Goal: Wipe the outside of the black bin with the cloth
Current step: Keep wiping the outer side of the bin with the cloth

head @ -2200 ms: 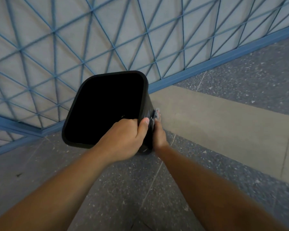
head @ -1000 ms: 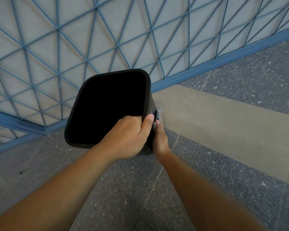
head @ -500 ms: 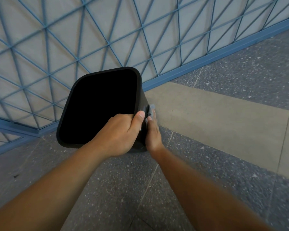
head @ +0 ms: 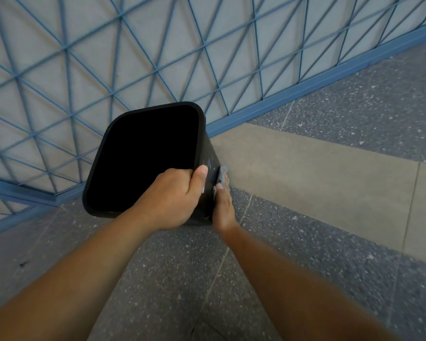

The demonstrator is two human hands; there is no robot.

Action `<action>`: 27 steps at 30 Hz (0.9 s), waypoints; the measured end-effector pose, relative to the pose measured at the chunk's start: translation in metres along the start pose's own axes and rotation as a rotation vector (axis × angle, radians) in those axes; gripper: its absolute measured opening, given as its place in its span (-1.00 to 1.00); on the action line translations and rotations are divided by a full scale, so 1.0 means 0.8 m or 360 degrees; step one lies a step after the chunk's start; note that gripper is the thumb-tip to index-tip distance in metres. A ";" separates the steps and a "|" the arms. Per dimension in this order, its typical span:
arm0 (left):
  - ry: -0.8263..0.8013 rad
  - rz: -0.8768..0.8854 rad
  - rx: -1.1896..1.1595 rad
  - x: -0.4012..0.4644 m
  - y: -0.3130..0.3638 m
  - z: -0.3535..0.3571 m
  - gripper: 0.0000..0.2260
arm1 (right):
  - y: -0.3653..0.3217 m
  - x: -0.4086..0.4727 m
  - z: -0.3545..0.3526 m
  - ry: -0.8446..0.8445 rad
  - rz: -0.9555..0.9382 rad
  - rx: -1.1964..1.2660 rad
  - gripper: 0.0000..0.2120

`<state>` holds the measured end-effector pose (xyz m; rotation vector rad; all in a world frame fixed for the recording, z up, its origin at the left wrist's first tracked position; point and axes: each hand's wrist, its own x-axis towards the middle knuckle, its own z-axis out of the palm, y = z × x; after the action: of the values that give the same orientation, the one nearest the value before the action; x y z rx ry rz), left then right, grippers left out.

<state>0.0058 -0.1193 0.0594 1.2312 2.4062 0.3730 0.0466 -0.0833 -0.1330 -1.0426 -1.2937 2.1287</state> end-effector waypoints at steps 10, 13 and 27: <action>-0.0049 0.0063 0.0097 0.004 -0.008 -0.001 -0.43 | 0.000 -0.005 0.007 0.0013 -0.0198 0.0007 -0.27; -0.0018 0.0053 0.0128 0.006 -0.005 0.000 -0.56 | -0.022 0.015 0.005 0.0019 -0.0174 0.0019 -0.26; -0.0016 0.0098 0.0148 0.005 -0.003 -0.001 -0.56 | 0.005 -0.011 0.002 -0.0077 -0.0300 -0.0010 -0.30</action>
<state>0.0016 -0.1179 0.0582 1.3467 2.4055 0.2749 0.0507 -0.0923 -0.1329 -0.8409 -1.3650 2.0201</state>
